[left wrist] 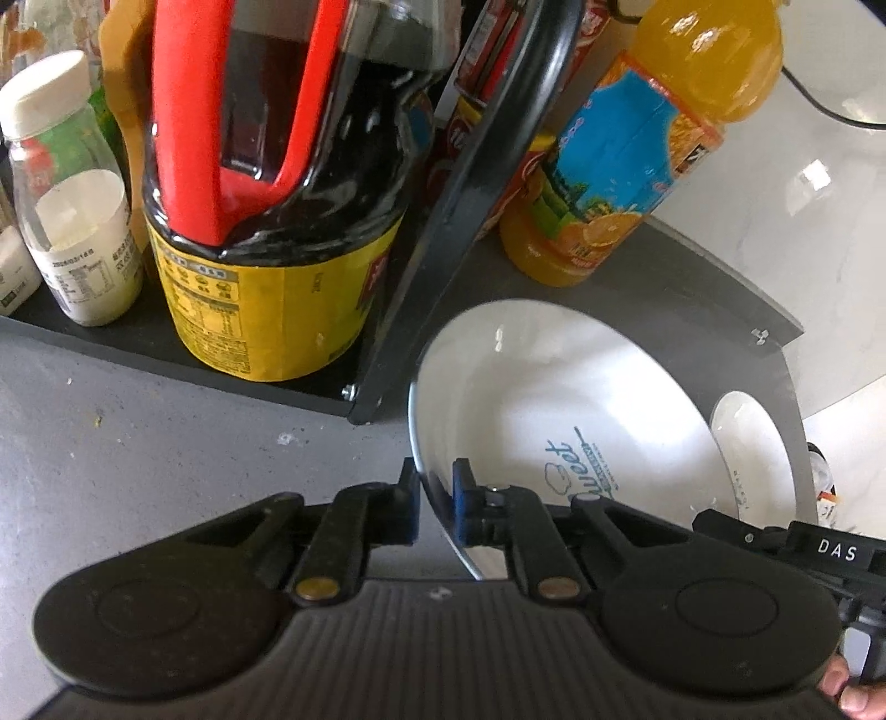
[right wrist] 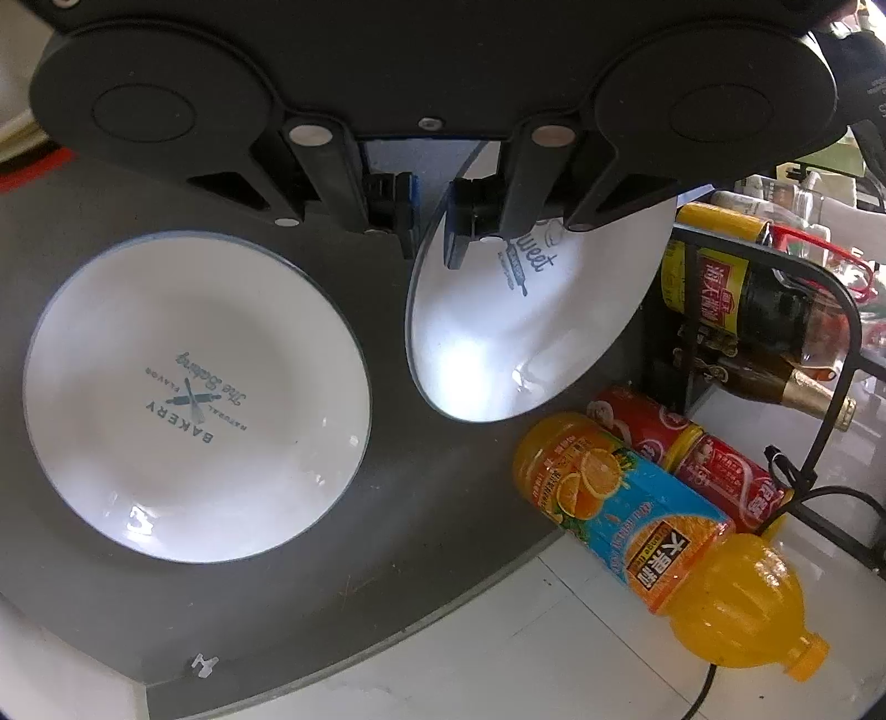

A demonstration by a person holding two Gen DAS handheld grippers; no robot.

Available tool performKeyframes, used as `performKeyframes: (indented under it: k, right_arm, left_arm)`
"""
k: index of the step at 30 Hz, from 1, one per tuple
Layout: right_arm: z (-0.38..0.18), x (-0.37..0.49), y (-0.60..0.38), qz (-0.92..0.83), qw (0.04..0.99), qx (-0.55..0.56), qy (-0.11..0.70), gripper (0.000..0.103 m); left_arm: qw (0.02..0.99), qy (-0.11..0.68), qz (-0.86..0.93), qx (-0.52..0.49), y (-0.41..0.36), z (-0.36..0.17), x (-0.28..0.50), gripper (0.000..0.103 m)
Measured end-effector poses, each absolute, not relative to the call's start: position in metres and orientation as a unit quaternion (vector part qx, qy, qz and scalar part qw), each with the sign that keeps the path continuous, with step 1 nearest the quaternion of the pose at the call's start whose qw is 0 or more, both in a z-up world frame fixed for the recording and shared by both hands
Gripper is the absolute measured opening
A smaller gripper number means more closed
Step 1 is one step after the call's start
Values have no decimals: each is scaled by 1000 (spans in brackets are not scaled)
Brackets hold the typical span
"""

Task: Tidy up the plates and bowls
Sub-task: 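Lift the 'Sweet' plate with both grippers and carry it over the flower plate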

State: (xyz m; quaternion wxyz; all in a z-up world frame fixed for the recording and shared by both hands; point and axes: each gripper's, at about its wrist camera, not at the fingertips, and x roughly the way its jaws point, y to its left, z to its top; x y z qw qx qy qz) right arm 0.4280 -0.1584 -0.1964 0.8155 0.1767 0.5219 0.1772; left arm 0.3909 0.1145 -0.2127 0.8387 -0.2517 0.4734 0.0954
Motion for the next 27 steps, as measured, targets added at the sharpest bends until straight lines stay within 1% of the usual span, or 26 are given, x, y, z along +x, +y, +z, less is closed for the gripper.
performKeyframes:
  k: [19, 27]
  right_arm:
    - [-155, 379, -142, 166, 842, 173, 484, 9]
    - [-144, 357, -143, 169, 850, 171, 469, 9]
  left_arm:
    - [846, 470, 72, -241, 129, -184, 366, 9]
    - [856, 464, 54, -221, 128, -166, 356, 9]
